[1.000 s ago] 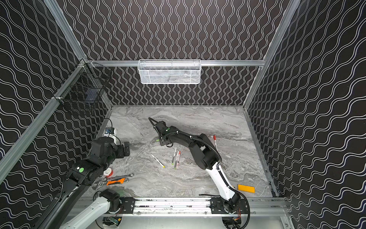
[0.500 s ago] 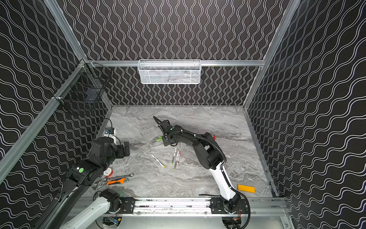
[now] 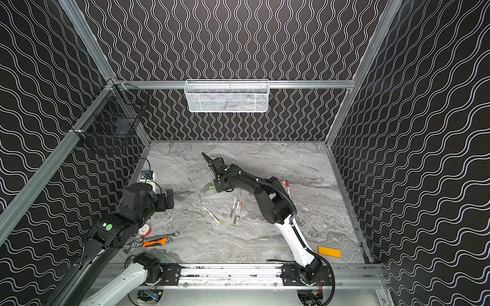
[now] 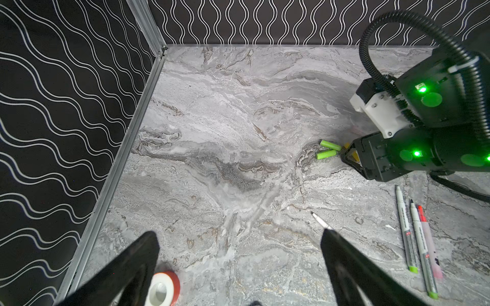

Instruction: Insert the pens into the pen caps

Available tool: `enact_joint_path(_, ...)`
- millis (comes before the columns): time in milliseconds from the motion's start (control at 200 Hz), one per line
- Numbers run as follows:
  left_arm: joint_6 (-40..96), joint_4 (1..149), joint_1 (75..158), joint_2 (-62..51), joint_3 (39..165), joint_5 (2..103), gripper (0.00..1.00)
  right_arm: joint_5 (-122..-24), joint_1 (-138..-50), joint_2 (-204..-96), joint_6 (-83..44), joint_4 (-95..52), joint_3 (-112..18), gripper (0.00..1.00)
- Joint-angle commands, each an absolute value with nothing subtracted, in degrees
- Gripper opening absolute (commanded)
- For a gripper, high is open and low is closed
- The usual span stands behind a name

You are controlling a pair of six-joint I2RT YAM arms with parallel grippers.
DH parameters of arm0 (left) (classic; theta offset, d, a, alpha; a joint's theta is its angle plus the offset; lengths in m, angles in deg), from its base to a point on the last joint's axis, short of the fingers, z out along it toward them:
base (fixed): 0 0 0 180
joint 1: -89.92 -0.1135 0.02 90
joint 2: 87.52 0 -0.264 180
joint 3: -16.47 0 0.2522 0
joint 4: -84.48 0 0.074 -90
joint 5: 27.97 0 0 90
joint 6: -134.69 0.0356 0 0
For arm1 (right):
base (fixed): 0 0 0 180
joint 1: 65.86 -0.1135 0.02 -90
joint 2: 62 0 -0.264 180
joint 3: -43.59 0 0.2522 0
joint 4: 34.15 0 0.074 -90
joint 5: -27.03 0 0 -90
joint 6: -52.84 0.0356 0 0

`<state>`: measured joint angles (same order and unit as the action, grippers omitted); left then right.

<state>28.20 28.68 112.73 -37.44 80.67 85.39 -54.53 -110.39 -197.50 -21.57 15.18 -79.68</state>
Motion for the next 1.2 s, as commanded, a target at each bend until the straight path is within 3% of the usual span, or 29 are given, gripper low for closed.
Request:
enact_joint_path(0,28.1,30.8,112.5,-37.2,80.6,85.3,0.99,-54.3,-110.4,-197.6,-22.0,17.6,-79.4,0.47)
enact_joint_path(516,28.0,30.9,112.2,-37.2,80.5,84.9,0.99,-55.2,-110.4,-194.8,-25.6,15.0,-75.8,0.09)
enact_joint_path(696,28.0,30.9,112.2,-37.2,80.5,85.0,0.99,-53.8,-109.8,-191.7,-25.5,15.3,-71.1,0.08)
enact_joint_path(976,27.9,30.9,112.2,-37.2,80.5,84.7,0.99,-54.3,-102.6,-180.0,-23.3,9.5,-49.9,0.08)
enact_joint_path(1196,28.1,31.2,112.1,-36.7,80.5,84.3,0.99,-55.4,-99.3,-173.5,-23.0,7.2,-41.6,0.14)
